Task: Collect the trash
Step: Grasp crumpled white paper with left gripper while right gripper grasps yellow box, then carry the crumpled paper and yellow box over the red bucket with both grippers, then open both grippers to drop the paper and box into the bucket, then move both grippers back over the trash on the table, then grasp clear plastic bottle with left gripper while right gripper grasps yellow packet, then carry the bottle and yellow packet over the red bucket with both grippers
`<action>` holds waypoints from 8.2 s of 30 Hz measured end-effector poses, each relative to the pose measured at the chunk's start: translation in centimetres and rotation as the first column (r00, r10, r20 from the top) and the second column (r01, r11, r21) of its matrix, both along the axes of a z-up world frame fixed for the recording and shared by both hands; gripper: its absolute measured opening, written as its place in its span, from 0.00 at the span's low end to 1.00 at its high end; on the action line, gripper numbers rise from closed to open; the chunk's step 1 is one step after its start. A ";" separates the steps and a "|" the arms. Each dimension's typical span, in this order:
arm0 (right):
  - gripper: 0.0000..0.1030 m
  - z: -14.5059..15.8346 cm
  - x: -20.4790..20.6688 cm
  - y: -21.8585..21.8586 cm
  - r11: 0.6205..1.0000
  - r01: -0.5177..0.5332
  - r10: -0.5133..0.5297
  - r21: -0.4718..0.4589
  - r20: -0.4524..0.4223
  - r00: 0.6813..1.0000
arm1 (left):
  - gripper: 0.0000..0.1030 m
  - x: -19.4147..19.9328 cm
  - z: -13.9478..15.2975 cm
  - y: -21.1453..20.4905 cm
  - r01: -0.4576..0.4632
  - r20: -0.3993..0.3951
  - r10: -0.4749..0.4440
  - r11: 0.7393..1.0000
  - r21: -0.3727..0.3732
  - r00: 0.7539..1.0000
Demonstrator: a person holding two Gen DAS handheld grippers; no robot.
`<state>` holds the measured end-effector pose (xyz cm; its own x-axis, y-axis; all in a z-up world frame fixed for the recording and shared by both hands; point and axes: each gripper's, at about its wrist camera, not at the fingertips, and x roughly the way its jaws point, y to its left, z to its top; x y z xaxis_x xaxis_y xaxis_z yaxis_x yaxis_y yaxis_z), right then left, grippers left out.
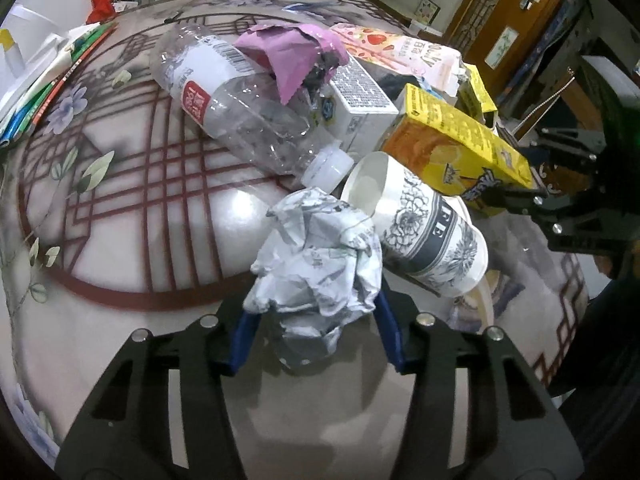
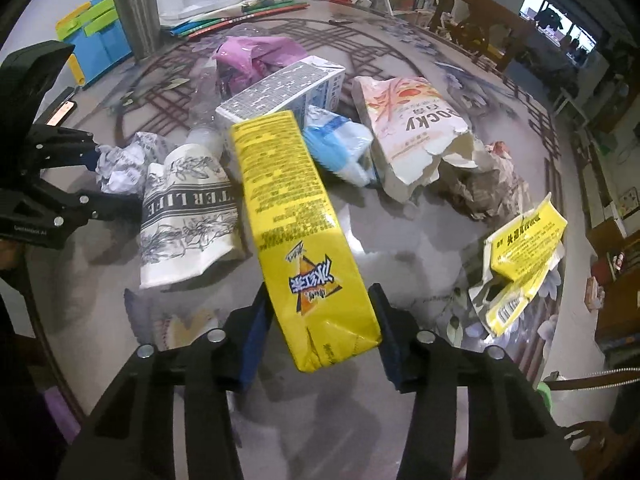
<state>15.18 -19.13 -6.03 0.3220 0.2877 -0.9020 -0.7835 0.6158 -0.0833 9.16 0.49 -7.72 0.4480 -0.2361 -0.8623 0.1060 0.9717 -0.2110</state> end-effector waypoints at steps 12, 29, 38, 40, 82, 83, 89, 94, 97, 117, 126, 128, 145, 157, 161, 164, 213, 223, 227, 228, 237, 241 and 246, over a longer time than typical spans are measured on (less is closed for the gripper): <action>0.39 0.4 -2.6 -1.0 0.998 0.045 -0.044 0.031 -0.034 0.998 | 0.46 -1.5 1.1 0.7 -0.037 0.016 0.037 0.999 -0.020 0.999; 0.39 4.6 -4.2 -4.6 0.960 0.196 -0.199 0.201 -0.005 0.980 | 0.46 -2.7 4.7 -1.1 -0.007 0.082 0.008 1.000 -0.021 0.997; 0.38 5.4 -4.4 -7.6 0.933 0.266 -0.270 0.243 -0.017 0.963 | 0.46 -2.4 6.0 -2.5 0.003 0.101 -0.001 1.000 -0.026 0.995; 0.38 5.8 -4.4 -8.4 0.924 0.280 -0.285 0.261 -0.020 0.958 | 0.46 -2.3 6.4 -3.0 0.011 0.106 -0.008 1.000 -0.026 0.994; 0.38 4.1 -3.5 -37.6 0.583 0.760 -0.768 0.288 -0.109 0.631 | 0.46 8.2 8.9 -35.2 0.497 0.125 -0.481 0.846 -0.193 0.868; 0.38 3.8 -3.5 -37.6 0.583 0.763 -0.770 0.279 -0.111 0.628 | 0.46 8.5 8.5 -35.8 0.500 0.117 -0.486 0.844 -0.196 0.866; 0.38 2.9 -3.6 -38.0 0.588 0.774 -0.779 0.233 -0.093 0.620 | 0.46 10.0 6.7 -38.1 0.498 0.065 -0.498 0.836 -0.230 0.865; 0.39 2.8 -3.4 -38.0 0.590 0.774 -0.778 0.231 -0.093 0.621 | 0.47 10.6 6.2 -38.9 0.503 0.055 -0.505 0.834 -0.225 0.862; 0.41 2.8 -3.2 -38.0 0.582 0.780 -0.785 0.230 -0.088 0.613 | 0.61 11.0 6.2 -39.2 0.498 0.054 -0.500 0.837 -0.226 0.864; 0.79 3.8 -2.8 -36.8 0.583 0.772 -0.784 0.253 -0.072 0.616 | 0.95 10.3 8.3 -34.2 0.388 0.094 -0.377 0.886 -0.252 0.922; 0.86 6.2 -2.9 -31.5 0.641 0.715 -0.743 0.280 -0.006 0.669 | 0.95 8.1 9.6 -26.9 0.301 0.117 -0.282 0.932 -0.203 0.952; 0.88 6.7 -2.6 -29.6 0.661 0.692 -0.724 0.291 0.002 0.690 | 0.95 7.3 10.2 -24.4 0.275 0.130 -0.253 0.941 -0.198 0.959; 0.92 8.9 -0.2 -12.5 0.820 0.474 -0.506 0.319 0.020 0.862 | 0.95 2.0 10.9 -3.9 -0.049 0.141 0.074 0.983 -0.179 0.987; 0.92 6.8 2.4 -8.9 0.817 0.496 -0.507 0.294 -0.042 0.861 | 0.95 3.2 8.6 5.2 -0.251 0.073 0.277 0.934 -0.253 0.958; 0.92 5.9 3.9 -9.1 0.806 0.520 -0.526 0.284 -0.059 0.848 | 0.95 4.6 7.6 6.6 -0.316 0.034 0.338 0.907 -0.278 0.940; 0.92 5.2 5.3 -9.0 0.802 0.533 -0.539 0.269 -0.060 0.840 | 0.95 5.6 6.9 7.3 -0.355 0.012 0.374 0.891 -0.284 0.928; 0.71 -0.6 12.8 -10.0 0.721 0.639 -0.617 0.270 -0.171 0.768 | 0.54 10.7 0.4 6.6 -0.446 -0.084 0.438 0.876 -0.185 0.895; 0.47 -0.4 11.5 -10.4 0.745 0.617 -0.588 0.255 -0.187 0.787 | 0.53 9.0 2.4 6.1 -0.415 -0.048 0.414 0.891 -0.184 0.909; 0.48 -0.3 11.7 -10.5 0.745 0.617 -0.593 0.252 -0.172 0.786 | 0.53 8.7 2.6 6.3 -0.419 -0.046 0.418 0.890 -0.183 0.907; 0.47 -0.4 11.8 -10.6 0.743 0.621 -0.598 0.249 -0.169 0.783 | 0.53 8.6 2.6 6.3 -0.417 -0.048 0.416 0.890 -0.185 0.908; 0.40 0.0 10.9 -10.8 0.734 0.626 -0.604 0.264 -0.169 0.779 | 0.52 7.6 3.6 6.1 -0.391 -0.016 0.395 0.902 -0.183 0.918; 0.31 1.4 9.7 -10.6 0.742 0.608 -0.594 0.283 -0.145 0.792 | 0.52 6.7 4.7 6.1 -0.382 0.007 0.390 0.905 -0.186 0.921; 0.28 3.3 8.2 -10.3 0.754 0.583 -0.578 0.302 -0.117 0.808 | 0.52 5.6 6.5 5.9 -0.367 0.053 0.381 0.914 -0.173 0.923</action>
